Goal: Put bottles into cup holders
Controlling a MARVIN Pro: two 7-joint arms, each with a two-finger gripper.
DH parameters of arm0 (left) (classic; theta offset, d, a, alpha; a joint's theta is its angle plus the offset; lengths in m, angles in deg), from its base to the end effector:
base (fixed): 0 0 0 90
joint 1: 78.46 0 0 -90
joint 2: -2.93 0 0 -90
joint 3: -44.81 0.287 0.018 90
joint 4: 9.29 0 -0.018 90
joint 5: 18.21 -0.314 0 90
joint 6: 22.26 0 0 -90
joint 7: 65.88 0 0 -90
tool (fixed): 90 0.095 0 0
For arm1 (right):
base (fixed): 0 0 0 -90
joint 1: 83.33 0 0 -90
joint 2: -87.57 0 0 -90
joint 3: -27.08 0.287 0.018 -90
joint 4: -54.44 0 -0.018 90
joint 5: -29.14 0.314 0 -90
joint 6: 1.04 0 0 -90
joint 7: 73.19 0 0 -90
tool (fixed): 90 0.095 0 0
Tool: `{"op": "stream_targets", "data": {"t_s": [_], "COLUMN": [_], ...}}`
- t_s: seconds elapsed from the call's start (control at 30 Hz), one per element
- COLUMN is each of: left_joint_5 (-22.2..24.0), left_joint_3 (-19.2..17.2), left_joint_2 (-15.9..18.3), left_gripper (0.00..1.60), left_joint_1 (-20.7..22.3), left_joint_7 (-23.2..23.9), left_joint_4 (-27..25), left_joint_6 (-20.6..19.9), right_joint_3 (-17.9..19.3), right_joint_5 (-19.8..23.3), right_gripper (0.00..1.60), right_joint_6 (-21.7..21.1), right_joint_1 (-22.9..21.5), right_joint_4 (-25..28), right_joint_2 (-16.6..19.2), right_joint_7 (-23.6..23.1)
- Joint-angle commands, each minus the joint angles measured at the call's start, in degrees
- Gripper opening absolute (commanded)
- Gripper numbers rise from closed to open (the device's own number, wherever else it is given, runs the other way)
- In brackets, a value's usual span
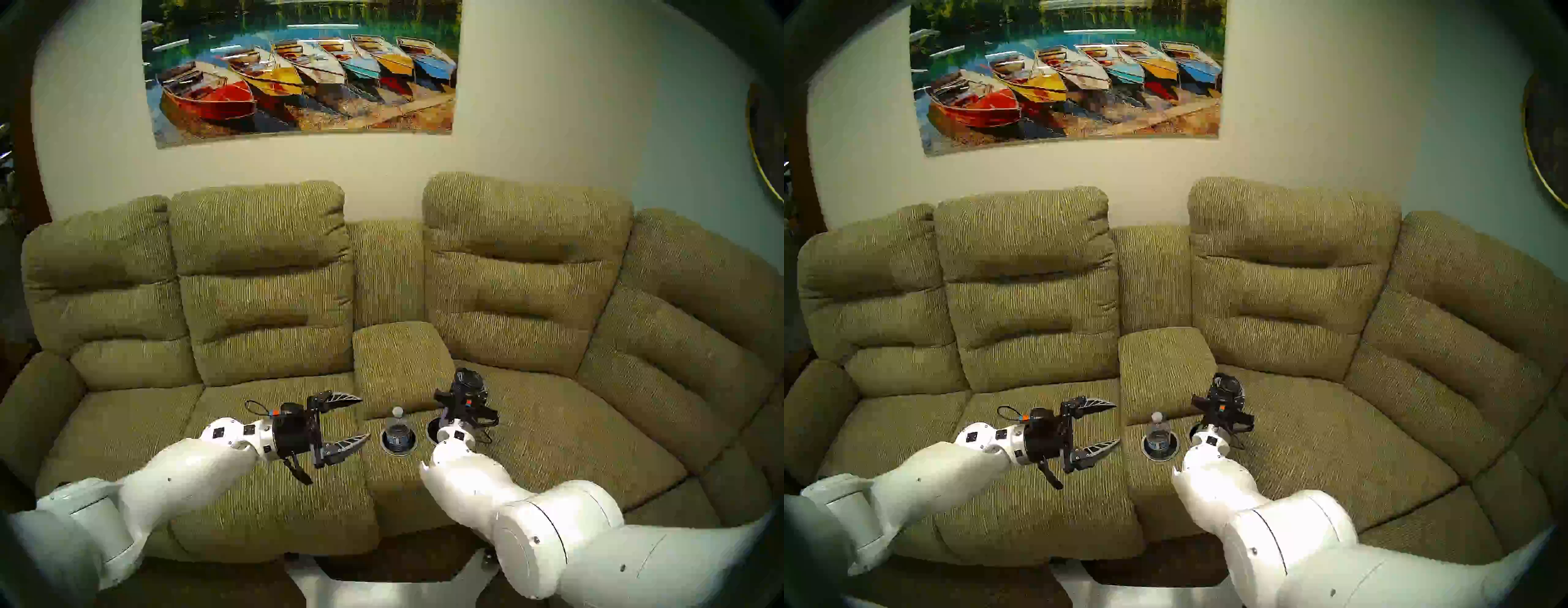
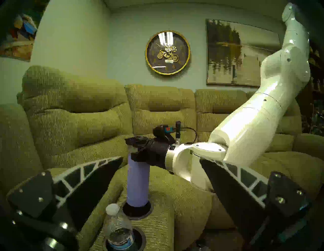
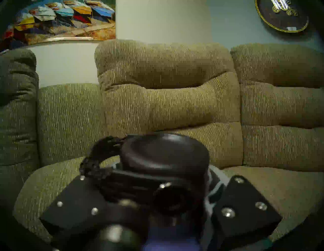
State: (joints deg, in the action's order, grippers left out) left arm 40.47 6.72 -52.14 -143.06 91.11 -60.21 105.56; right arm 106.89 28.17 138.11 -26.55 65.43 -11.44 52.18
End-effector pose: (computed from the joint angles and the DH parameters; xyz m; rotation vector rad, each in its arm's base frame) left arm 0.3898 0.0332 -0.3972 1.3393 -1.0172 1.4683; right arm 0.4609 0.0697 -0.4560 1.9740 -0.4350 2.1013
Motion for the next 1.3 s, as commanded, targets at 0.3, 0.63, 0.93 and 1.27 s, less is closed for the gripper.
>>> {"op": "stream_targets", "data": {"t_s": [0.3, 0.63, 0.93, 1.27], "left_joint_5": [1.1, 1.1, 0.9, 0.8], "left_joint_3": [-0.2, 0.0, 0.2, 0.3], "left_joint_2": [-0.1, 0.0, 0.0, 0.0], "left_gripper": [1.60, 1.60, 1.60, 1.60], "left_joint_1": [0.1, 0.1, 0.1, 0.2], "left_joint_7": [1.2, 0.7, 0.2, -0.2], "left_joint_4": [-0.8, -0.9, -0.9, -0.8], "left_joint_6": [0.5, 0.7, 0.8, 0.9], "right_joint_3": [-0.6, -1.7, -2.1, -1.6], "right_joint_5": [-0.8, -2.3, -2.9, -2.8], "right_gripper": [0.01, 0.18, 0.29, 0.40], "right_joint_6": [4.5, 4.1, 1.8, -2.2], "right_joint_1": [-0.5, 0.3, 0.1, 0.2], "right_joint_4": [-1.4, -2.9, -4.2, -5.2], "right_joint_2": [-1.8, -2.1, -1.8, -1.7], "right_joint_7": [0.4, -0.3, -1.9, -3.3]}}
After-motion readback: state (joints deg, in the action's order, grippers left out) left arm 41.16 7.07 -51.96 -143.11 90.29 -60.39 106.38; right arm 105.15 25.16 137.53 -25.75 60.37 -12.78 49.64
